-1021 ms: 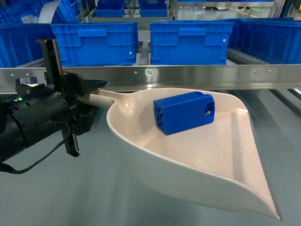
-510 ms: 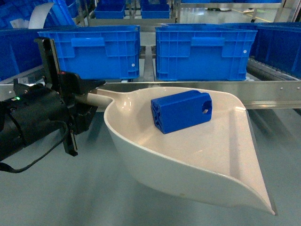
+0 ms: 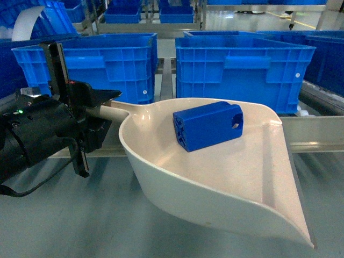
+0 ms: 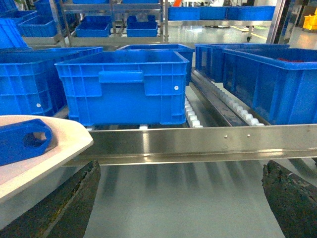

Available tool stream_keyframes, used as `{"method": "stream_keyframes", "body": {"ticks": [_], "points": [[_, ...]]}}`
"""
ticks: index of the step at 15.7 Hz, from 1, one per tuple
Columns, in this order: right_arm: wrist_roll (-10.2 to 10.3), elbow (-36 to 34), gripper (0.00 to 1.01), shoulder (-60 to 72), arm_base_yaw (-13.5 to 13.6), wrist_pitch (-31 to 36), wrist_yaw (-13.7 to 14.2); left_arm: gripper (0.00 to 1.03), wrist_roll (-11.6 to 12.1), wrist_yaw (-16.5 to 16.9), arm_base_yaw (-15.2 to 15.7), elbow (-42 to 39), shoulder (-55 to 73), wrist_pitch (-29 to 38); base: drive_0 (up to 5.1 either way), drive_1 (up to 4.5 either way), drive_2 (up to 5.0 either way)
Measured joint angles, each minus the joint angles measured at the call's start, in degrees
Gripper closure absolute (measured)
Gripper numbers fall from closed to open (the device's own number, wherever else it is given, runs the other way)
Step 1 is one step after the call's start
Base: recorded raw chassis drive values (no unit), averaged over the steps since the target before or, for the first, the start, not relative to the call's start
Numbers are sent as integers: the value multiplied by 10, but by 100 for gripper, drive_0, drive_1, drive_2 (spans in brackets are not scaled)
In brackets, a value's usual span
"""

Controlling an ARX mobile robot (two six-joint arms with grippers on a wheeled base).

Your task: Place part in tray to right shelf

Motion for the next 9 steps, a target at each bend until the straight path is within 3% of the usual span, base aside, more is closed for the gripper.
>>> {"method": "stream_keyframes", "body": {"ticks": [9], "points": [[0,0,3,2,0,0,0,89,0,0,0,0,0,-3,1,17,-15]]}}
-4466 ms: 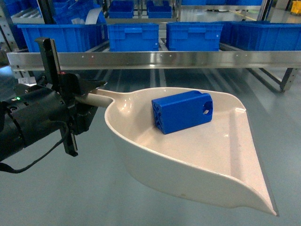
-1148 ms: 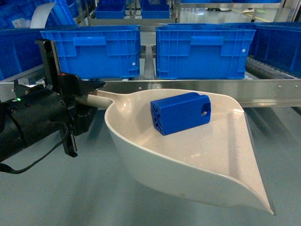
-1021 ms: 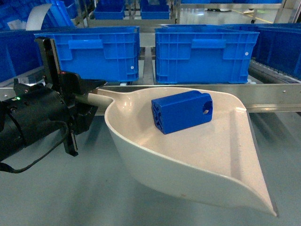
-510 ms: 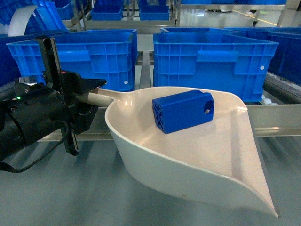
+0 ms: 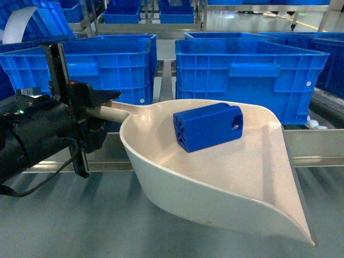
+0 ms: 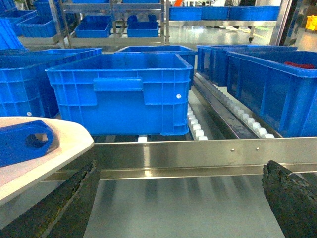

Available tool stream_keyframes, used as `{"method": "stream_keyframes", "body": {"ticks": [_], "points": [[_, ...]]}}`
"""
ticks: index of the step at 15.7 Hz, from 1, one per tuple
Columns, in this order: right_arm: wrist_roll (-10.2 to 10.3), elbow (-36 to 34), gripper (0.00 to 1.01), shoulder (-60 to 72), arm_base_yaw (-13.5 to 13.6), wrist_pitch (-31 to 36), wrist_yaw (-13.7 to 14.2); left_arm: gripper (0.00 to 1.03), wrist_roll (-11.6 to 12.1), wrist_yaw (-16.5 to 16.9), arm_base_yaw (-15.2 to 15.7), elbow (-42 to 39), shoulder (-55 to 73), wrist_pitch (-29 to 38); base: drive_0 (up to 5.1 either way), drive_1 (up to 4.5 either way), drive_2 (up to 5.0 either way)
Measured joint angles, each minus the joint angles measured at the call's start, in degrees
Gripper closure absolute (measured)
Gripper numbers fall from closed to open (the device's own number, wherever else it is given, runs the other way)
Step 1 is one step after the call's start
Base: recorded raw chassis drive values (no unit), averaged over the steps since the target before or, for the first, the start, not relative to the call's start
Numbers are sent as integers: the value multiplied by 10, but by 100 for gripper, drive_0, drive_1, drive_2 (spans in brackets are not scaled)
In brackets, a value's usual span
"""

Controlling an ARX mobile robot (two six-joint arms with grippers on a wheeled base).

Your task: Place part in tray to right shelf

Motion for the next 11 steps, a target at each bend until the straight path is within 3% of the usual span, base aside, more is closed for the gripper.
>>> {"method": "stream_keyframes", "body": {"ticks": [11], "points": [[0,0,3,0,0,0,0,89,0,0,0,0,0,0,0,0,0]]}}
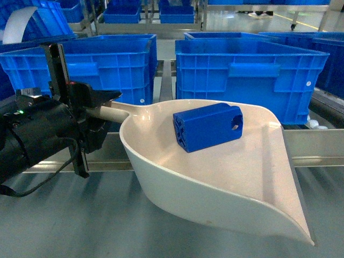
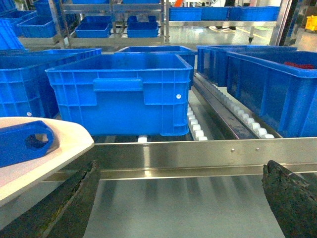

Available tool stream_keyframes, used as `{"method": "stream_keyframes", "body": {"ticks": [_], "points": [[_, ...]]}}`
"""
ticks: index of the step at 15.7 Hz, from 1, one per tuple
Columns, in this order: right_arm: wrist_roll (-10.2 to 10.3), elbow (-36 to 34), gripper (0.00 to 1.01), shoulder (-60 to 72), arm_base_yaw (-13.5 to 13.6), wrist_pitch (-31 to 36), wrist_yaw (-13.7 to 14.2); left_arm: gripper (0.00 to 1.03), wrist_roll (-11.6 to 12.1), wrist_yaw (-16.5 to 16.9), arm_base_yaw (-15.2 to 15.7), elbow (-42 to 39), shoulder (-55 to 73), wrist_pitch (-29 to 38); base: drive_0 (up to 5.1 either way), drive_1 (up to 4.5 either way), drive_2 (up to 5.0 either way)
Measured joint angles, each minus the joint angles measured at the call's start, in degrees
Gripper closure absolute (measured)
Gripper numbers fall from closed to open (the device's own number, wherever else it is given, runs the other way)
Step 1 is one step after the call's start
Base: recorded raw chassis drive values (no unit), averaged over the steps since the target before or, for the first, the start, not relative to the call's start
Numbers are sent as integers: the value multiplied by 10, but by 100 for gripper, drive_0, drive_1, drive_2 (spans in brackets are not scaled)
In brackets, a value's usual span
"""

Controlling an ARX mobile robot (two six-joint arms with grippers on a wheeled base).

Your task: Place part in tray to right shelf

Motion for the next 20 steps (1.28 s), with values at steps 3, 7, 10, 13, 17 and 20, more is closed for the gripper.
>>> {"method": "stream_keyframes", "body": {"ticks": [3,7,10,13,17,20], "points": [[0,0,3,0,0,0,0,89,0,0,0,0,0,0,0,0,0],[0,0,3,0,0,0,0,89,0,0,0,0,0,0,0,0,0],[0,0,3,0,0,0,0,89,0,0,0,0,0,0,0,0,0],[0,0,3,0,0,0,0,89,0,0,0,0,0,0,0,0,0],[0,0,3,0,0,0,0,89,0,0,0,0,0,0,0,0,0],[0,0,3,0,0,0,0,89,0,0,0,0,0,0,0,0,0]]}}
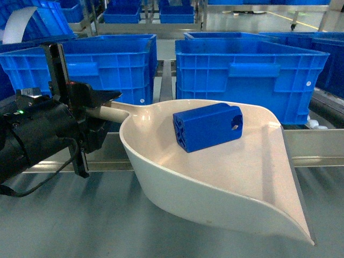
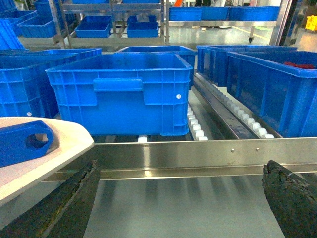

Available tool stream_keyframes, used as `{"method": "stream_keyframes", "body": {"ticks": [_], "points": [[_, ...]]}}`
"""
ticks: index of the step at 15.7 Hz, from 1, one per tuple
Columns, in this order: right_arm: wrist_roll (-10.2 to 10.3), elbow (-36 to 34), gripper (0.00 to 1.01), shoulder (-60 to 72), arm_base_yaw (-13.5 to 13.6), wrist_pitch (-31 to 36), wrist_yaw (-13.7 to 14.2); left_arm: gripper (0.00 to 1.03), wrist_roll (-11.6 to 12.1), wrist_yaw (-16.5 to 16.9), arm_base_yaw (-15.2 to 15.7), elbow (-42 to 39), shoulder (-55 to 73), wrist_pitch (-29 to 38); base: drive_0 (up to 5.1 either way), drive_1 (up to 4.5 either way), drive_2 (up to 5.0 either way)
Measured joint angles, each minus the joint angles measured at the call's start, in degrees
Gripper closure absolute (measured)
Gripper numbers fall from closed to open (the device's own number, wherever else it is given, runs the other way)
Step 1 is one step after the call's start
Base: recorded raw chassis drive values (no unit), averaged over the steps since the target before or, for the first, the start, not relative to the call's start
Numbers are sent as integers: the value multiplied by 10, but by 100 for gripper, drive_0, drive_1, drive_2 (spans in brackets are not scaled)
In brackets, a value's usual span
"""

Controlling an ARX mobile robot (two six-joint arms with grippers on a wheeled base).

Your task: Place part in tray to right shelf

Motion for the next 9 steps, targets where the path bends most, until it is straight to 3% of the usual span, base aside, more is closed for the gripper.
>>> {"method": "stream_keyframes", "body": {"ticks": [9], "points": [[0,0,3,0,0,0,0,89,0,0,0,0,0,0,0,0,0]]}}
